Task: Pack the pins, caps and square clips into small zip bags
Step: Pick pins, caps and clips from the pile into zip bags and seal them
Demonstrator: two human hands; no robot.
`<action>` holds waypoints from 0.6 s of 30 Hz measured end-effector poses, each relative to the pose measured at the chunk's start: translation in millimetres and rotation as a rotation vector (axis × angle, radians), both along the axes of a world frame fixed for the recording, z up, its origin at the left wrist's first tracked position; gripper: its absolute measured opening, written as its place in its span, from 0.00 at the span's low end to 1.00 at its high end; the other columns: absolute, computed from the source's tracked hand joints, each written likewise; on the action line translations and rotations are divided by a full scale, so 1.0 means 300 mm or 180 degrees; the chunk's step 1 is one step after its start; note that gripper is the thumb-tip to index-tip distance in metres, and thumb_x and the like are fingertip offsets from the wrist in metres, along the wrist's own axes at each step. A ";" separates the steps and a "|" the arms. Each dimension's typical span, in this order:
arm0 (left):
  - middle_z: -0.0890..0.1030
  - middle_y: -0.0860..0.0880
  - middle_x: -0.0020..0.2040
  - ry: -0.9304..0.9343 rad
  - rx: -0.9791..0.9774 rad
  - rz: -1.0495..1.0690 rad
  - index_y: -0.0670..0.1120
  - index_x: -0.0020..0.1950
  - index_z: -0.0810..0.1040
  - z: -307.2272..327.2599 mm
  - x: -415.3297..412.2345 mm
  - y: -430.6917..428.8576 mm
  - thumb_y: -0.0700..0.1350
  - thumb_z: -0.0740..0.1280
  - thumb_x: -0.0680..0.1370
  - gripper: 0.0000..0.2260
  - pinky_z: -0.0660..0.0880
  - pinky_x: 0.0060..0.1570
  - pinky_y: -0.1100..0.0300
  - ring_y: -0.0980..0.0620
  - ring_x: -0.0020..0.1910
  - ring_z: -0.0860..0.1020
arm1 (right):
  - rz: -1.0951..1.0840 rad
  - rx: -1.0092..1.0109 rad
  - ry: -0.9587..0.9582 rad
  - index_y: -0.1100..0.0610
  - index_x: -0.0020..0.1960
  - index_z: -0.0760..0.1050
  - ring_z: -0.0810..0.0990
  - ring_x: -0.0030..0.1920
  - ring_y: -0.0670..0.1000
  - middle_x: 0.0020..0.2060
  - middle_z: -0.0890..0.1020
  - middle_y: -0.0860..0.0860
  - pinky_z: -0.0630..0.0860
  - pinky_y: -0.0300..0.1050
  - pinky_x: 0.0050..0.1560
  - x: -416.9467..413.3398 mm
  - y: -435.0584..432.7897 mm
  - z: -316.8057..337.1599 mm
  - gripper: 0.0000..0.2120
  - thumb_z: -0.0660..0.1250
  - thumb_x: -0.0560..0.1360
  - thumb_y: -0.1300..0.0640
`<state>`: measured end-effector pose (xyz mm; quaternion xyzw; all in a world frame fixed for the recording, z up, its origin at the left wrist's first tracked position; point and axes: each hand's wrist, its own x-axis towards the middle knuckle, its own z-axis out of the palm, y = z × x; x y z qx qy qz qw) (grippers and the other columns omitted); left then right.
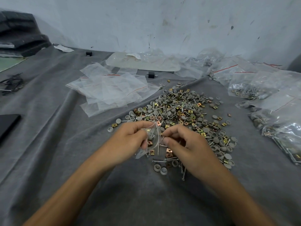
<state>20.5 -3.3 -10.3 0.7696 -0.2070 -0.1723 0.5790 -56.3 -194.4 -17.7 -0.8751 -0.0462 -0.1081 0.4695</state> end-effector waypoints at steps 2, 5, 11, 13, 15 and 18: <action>0.78 0.51 0.29 -0.0035 0.0024 -0.0020 0.72 0.50 0.82 0.005 -0.005 -0.004 0.37 0.59 0.81 0.27 0.69 0.29 0.65 0.56 0.29 0.71 | -0.0093 0.0329 -0.0034 0.46 0.50 0.80 0.81 0.42 0.44 0.43 0.83 0.44 0.76 0.38 0.41 0.001 0.001 -0.004 0.05 0.69 0.79 0.56; 0.78 0.50 0.29 -0.0004 0.0016 -0.0123 0.71 0.48 0.83 0.011 -0.018 -0.015 0.39 0.59 0.80 0.25 0.69 0.35 0.59 0.50 0.32 0.72 | -0.0061 0.0565 0.0056 0.47 0.57 0.81 0.83 0.47 0.45 0.46 0.85 0.44 0.79 0.41 0.46 -0.001 0.010 -0.012 0.07 0.68 0.81 0.55; 0.77 0.52 0.28 0.0000 0.0154 -0.0110 0.60 0.54 0.80 0.005 -0.024 -0.024 0.36 0.58 0.82 0.19 0.68 0.29 0.65 0.58 0.27 0.71 | -0.0056 0.0401 -0.0047 0.50 0.57 0.82 0.84 0.48 0.45 0.45 0.85 0.42 0.81 0.46 0.49 0.003 0.031 -0.020 0.08 0.68 0.80 0.58; 0.76 0.52 0.27 -0.0003 0.0155 -0.0096 0.59 0.53 0.80 0.005 -0.025 -0.024 0.35 0.58 0.82 0.20 0.68 0.29 0.66 0.59 0.26 0.70 | -0.0053 0.0467 -0.0102 0.50 0.56 0.81 0.84 0.50 0.45 0.46 0.86 0.42 0.81 0.46 0.51 0.001 0.035 -0.020 0.07 0.68 0.80 0.60; 0.77 0.52 0.27 -0.0005 0.0172 -0.0100 0.59 0.54 0.80 0.004 -0.024 -0.024 0.35 0.58 0.82 0.20 0.68 0.28 0.66 0.59 0.26 0.70 | -0.0043 0.0528 -0.0169 0.50 0.55 0.80 0.84 0.50 0.44 0.46 0.86 0.41 0.81 0.45 0.51 0.000 0.038 -0.018 0.07 0.68 0.80 0.60; 0.77 0.52 0.27 0.0010 0.0194 -0.0097 0.58 0.56 0.79 0.004 -0.023 -0.023 0.35 0.57 0.82 0.19 0.68 0.28 0.67 0.59 0.26 0.71 | -0.0070 0.0347 -0.0265 0.48 0.53 0.80 0.84 0.45 0.45 0.43 0.85 0.42 0.80 0.43 0.45 -0.003 0.042 -0.014 0.05 0.69 0.80 0.57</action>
